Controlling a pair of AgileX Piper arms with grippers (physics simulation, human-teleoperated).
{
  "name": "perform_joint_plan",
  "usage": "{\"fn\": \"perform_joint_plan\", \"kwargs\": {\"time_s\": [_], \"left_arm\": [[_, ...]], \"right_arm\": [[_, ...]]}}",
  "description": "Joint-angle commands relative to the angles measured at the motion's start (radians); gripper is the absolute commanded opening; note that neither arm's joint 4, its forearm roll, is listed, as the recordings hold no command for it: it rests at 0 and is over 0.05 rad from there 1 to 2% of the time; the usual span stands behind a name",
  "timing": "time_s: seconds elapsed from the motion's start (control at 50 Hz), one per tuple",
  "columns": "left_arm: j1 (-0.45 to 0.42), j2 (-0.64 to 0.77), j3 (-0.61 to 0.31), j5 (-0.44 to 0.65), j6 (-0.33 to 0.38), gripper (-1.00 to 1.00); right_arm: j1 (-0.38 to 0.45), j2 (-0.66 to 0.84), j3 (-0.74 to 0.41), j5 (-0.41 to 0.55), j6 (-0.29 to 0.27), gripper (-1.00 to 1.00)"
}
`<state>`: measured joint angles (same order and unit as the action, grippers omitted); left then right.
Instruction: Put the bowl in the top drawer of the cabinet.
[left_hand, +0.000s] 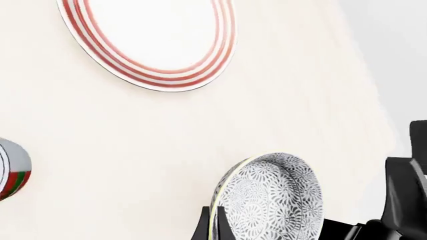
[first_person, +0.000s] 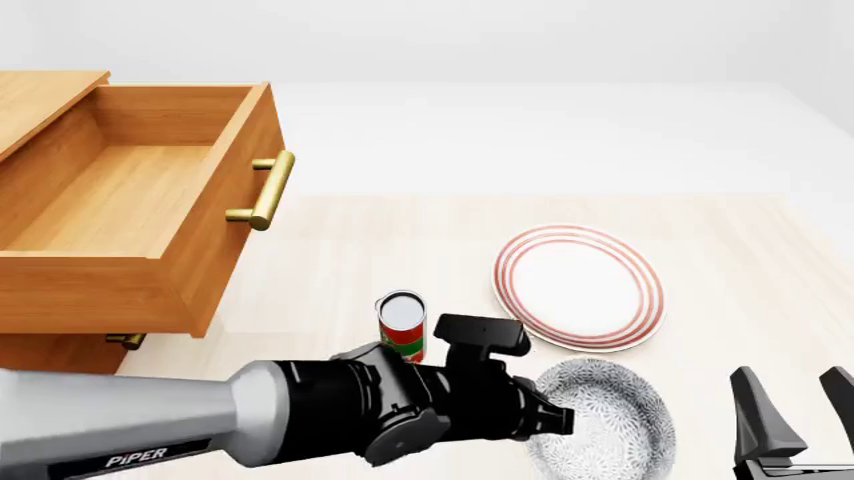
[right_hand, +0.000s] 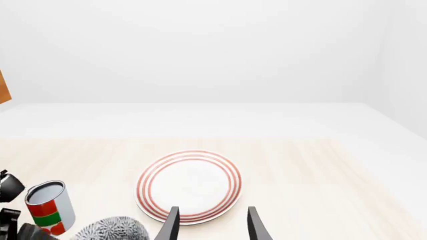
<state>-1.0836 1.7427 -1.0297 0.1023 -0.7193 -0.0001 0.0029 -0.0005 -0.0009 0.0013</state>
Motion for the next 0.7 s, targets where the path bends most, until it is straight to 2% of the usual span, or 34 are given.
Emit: {"fn": "perform_joint_plan", "kwargs": {"time_s": [0.02,0.2,0.7], "left_arm": [[0.049,-0.054,-0.04,0.06,0.051,-1.0],[0.084,-0.087,-0.084,0.12,0.095,-1.0],[0.146,-0.161,-0.17,0.23,0.161,-1.0]], "right_arm": [[0.0,0.0,0.0,0.0,0.0,1.0],[0.0,0.0,0.0,0.0,0.0,1.0],[0.0,0.0,0.0,0.0,0.0,1.0]]}}
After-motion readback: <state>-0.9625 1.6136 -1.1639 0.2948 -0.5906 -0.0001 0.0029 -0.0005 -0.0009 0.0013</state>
